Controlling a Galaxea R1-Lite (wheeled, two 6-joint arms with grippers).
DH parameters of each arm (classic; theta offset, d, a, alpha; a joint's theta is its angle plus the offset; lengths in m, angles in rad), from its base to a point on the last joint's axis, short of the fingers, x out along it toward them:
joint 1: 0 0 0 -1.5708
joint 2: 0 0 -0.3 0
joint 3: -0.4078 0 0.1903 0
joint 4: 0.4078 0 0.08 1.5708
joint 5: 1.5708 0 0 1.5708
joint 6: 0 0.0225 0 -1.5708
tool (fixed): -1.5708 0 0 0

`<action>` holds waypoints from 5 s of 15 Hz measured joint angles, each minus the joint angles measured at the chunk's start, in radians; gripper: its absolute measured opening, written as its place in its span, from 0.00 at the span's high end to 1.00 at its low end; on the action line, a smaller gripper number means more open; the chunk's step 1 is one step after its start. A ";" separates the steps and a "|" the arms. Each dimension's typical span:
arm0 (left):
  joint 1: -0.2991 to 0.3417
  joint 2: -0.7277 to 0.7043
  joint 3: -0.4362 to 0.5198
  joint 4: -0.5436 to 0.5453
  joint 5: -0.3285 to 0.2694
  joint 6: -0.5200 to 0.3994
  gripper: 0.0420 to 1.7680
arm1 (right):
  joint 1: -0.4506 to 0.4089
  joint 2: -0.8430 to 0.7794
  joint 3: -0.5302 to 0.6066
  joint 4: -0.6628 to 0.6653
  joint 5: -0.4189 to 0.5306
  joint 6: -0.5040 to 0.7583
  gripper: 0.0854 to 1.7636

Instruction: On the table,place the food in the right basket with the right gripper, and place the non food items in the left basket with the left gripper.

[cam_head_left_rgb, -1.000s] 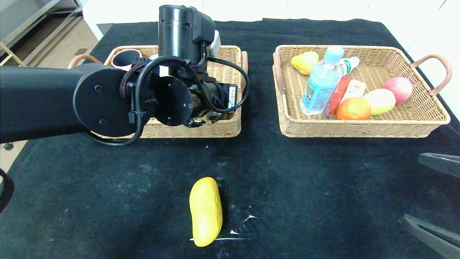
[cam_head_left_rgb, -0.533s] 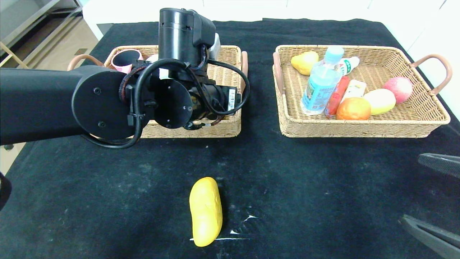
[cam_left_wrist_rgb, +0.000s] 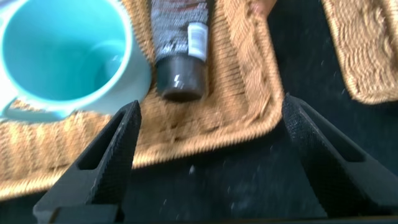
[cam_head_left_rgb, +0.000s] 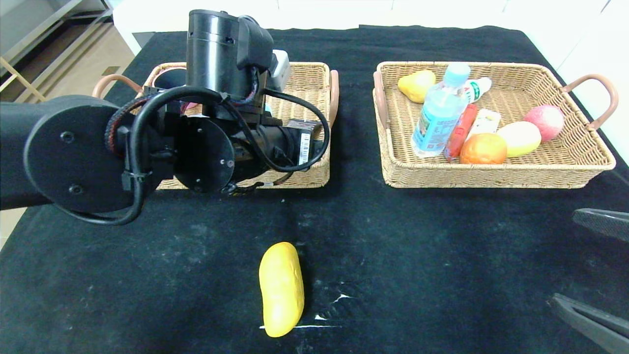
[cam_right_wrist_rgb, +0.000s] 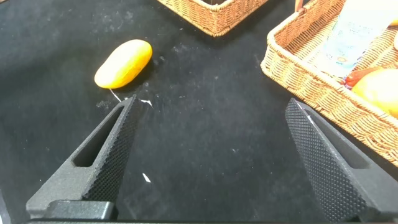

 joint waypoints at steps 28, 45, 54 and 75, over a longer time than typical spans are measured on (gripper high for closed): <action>-0.122 -0.031 0.050 0.700 -0.137 -0.499 0.03 | 0.011 0.016 0.014 0.000 -0.007 -0.010 0.03; -0.132 0.048 0.073 0.699 -0.134 -0.530 0.46 | 0.012 0.022 0.018 0.001 -0.005 -0.020 0.03; -0.132 0.047 0.079 0.697 -0.131 -0.533 0.47 | 0.011 0.022 0.018 0.001 -0.003 -0.020 0.03; -0.269 0.073 0.003 0.157 -0.326 -0.389 0.48 | -0.004 0.008 -0.015 -0.004 -0.048 -0.034 0.03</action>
